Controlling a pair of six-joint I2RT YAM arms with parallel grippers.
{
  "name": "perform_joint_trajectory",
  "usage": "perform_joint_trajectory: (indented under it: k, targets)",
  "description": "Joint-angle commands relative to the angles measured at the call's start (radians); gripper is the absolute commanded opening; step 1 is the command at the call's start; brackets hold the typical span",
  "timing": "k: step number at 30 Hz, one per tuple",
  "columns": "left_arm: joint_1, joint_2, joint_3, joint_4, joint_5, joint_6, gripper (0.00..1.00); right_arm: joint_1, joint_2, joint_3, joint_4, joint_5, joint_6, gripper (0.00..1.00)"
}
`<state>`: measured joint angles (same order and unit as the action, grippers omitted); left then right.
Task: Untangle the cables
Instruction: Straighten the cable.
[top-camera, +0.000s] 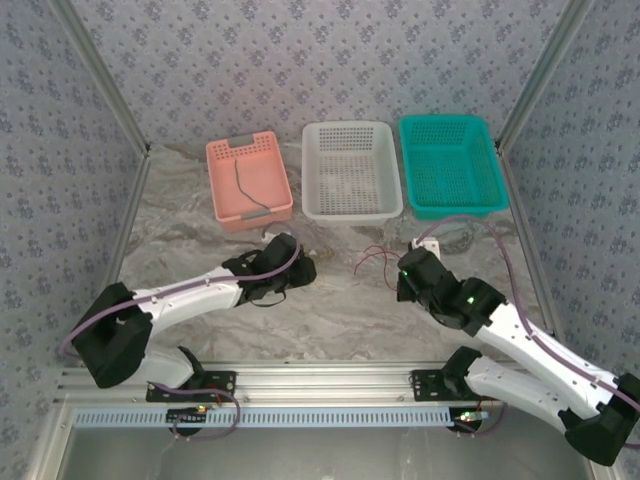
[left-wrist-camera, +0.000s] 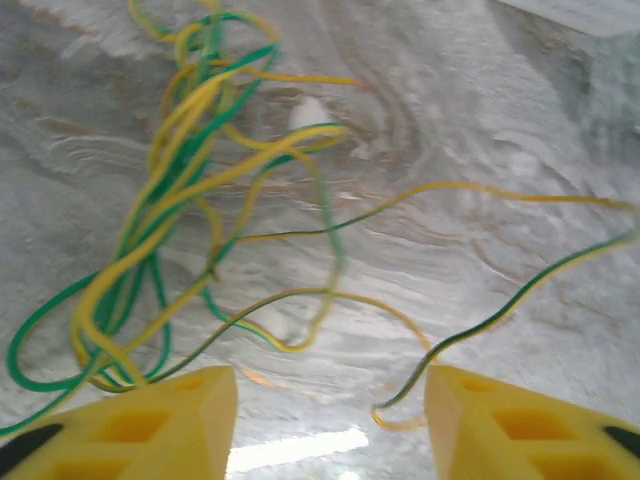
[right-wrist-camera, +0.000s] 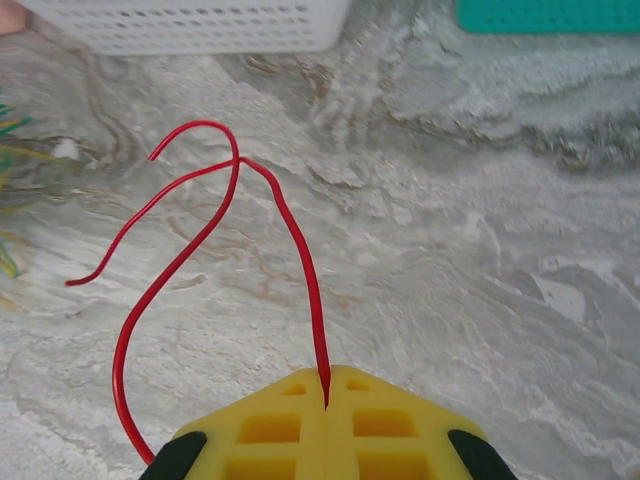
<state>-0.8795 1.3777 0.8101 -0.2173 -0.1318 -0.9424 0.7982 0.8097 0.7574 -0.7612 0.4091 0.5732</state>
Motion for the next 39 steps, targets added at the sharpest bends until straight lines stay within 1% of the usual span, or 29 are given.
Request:
perform_joint_trajectory:
  k: [1,3,6,13,18,21,22,24,26,28,30,32,35,39]
  targets:
    - [-0.045,-0.104,0.112,-0.11,-0.074,-0.042,0.57,0.045,-0.013,0.028,0.033,0.08,-0.078,0.0]
    - [-0.06,-0.156,0.154,-0.155,-0.084,-0.058,0.57,0.08,-0.016,0.026,0.063,0.102,-0.113,0.0]
    - [-0.061,-0.181,0.214,-0.191,-0.049,-0.061,0.58,0.146,-0.026,0.014,0.132,0.127,-0.168,0.0]
    - [-0.058,-0.119,0.342,-0.306,0.007,-0.098,0.58,0.281,0.012,0.027,0.203,0.254,-0.215,0.0]
    - [-0.061,-0.083,0.344,-0.263,0.05,-0.12,0.57,0.349,0.065,0.048,0.204,0.315,-0.22,0.0]
    - [-0.073,-0.071,0.353,-0.287,0.008,-0.053,0.49,0.377,0.081,0.061,0.201,0.335,-0.222,0.0]
    - [-0.073,-0.066,0.355,-0.307,-0.011,-0.021,0.48,0.383,0.083,0.061,0.204,0.335,-0.225,0.0]
    - [-0.068,-0.057,0.348,-0.338,-0.051,0.079,0.45,0.395,0.083,0.063,0.209,0.327,-0.234,0.0]
    - [-0.052,-0.057,0.317,-0.342,-0.045,0.165,0.41,0.395,0.084,0.065,0.207,0.298,-0.242,0.0]
    - [-0.024,-0.07,0.277,-0.318,-0.015,0.243,0.39,0.392,0.086,0.071,0.205,0.252,-0.255,0.0]
    - [0.002,-0.093,0.239,-0.282,0.026,0.318,0.4,0.392,0.085,0.076,0.2,0.228,-0.256,0.0]
    - [0.027,-0.115,0.208,-0.242,0.09,0.373,0.41,0.391,0.085,0.078,0.194,0.213,-0.258,0.0]
    - [0.052,-0.118,0.196,-0.223,0.163,0.432,0.43,0.391,0.083,0.08,0.194,0.193,-0.262,0.0]
    - [0.062,-0.089,0.201,-0.212,0.205,0.482,0.43,0.382,0.084,0.082,0.195,0.168,-0.261,0.0]
